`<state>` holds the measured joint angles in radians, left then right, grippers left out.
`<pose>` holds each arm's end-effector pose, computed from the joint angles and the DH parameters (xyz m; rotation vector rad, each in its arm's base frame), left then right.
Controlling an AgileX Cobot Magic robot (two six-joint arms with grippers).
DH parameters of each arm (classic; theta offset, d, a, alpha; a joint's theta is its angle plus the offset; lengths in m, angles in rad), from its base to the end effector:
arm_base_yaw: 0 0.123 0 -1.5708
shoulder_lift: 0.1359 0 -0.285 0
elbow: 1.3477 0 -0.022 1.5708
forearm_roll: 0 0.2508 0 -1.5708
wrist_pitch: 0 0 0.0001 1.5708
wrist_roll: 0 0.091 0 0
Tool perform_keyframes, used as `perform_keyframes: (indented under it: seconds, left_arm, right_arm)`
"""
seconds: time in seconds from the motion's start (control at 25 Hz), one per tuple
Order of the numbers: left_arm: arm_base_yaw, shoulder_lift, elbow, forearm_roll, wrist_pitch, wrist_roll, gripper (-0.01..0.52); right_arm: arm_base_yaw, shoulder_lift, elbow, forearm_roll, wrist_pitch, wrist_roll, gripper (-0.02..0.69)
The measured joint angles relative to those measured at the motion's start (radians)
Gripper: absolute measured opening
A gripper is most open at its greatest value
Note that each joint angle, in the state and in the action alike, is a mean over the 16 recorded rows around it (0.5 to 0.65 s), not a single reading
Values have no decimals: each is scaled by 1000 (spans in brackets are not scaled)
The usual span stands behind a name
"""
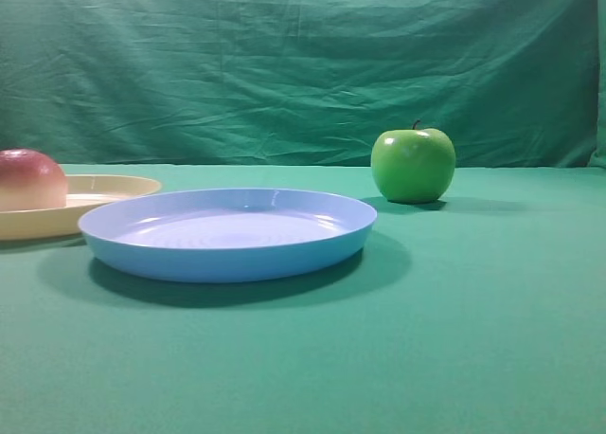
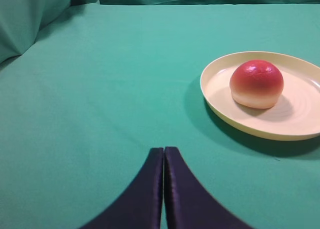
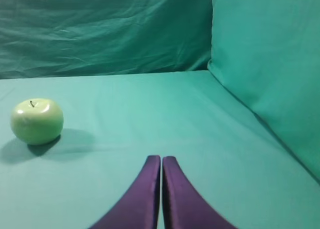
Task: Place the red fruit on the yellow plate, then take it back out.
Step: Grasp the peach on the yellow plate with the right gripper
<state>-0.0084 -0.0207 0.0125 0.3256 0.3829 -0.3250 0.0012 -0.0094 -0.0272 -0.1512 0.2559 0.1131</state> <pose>0.0516 0.0105 0.1774 -0.0959 1.8364 0.0892 0.0536 -0.0034 0.1999 -0.0008 1.7003 -0.0563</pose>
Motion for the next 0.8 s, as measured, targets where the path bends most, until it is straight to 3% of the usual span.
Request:
perform_keyframes:
  seconds: [0.8]
  left_arm:
    - [0,0,0,0,0,0,0]
  right_arm:
    - [-10,-2,54,7,121,-10,0]
